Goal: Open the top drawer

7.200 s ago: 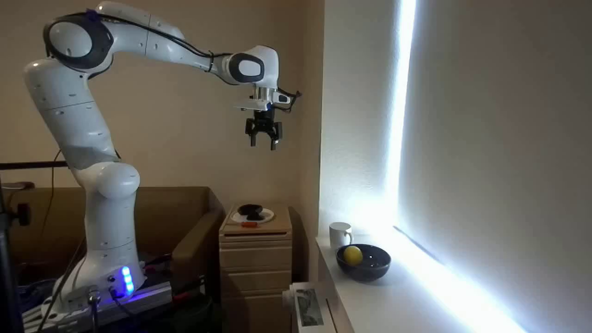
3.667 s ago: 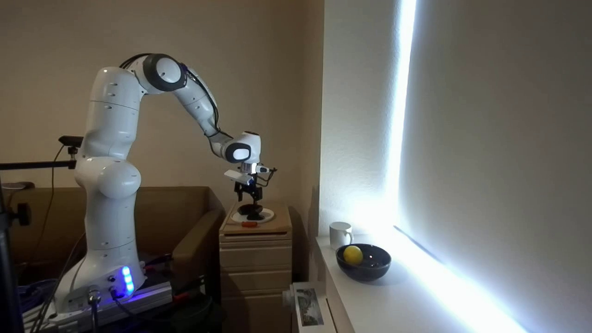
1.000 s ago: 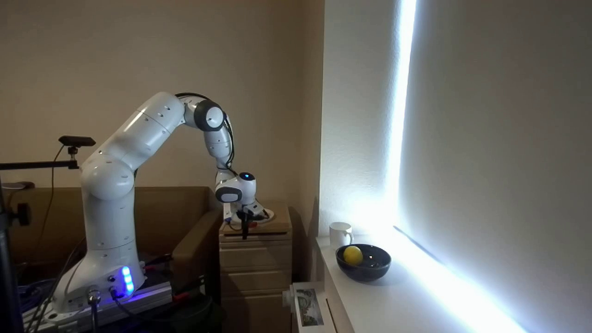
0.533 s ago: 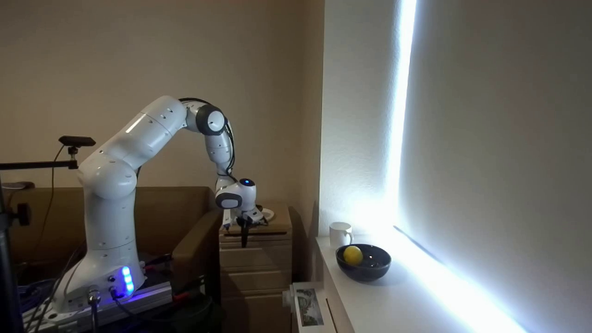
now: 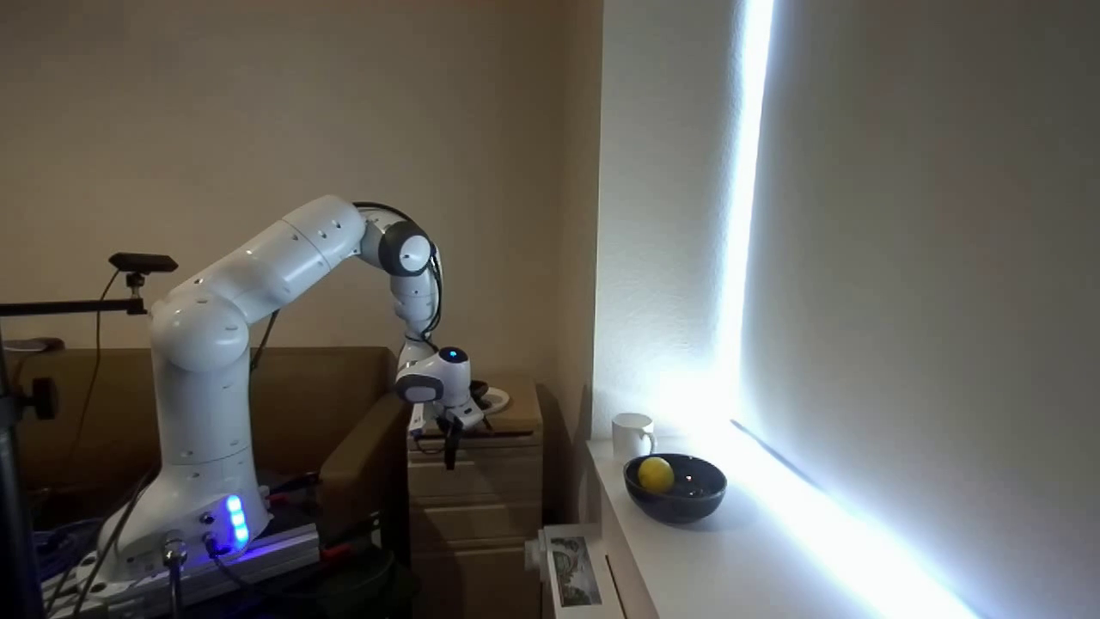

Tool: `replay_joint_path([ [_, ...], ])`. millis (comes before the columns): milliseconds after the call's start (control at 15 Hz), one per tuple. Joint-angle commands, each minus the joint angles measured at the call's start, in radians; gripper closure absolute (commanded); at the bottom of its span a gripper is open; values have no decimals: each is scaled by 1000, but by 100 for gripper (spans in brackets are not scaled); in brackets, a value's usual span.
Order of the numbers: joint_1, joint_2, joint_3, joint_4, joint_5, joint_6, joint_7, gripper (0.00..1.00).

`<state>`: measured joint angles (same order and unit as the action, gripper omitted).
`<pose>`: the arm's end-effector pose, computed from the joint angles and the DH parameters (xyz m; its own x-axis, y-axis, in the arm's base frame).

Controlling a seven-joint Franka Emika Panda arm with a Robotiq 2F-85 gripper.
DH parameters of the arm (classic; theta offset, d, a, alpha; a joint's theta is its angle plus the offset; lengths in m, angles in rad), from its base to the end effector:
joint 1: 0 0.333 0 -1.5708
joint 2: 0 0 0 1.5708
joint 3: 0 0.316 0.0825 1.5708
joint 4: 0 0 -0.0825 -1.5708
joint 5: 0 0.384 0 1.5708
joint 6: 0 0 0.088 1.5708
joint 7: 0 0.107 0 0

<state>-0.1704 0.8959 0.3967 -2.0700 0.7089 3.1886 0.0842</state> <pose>0.5416 0.0788 0.0306 0.7352 -0.6773 -0.0283 -0.6394 -0.6790 -0.3606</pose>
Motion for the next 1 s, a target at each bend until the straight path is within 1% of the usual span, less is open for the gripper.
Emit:
replay_joint_path([
  [0, -28, 27, 38, 23, 6, 35, -2, 0],
  [200, -30, -21, 46, -23, 5, 36, -8, 0],
  [467, -21, -54, 48, -59, 4, 49, -7, 0],
  [600, -29, -75, 66, -76, 0, 63, -15, 0],
  [733, -25, -81, 73, -71, 1, 54, -9, 0],
  [800, -11, -48, 53, -36, -2, 47, -1, 0],
  [933, -11, -57, 55, -44, -2, 47, -1, 0],
])
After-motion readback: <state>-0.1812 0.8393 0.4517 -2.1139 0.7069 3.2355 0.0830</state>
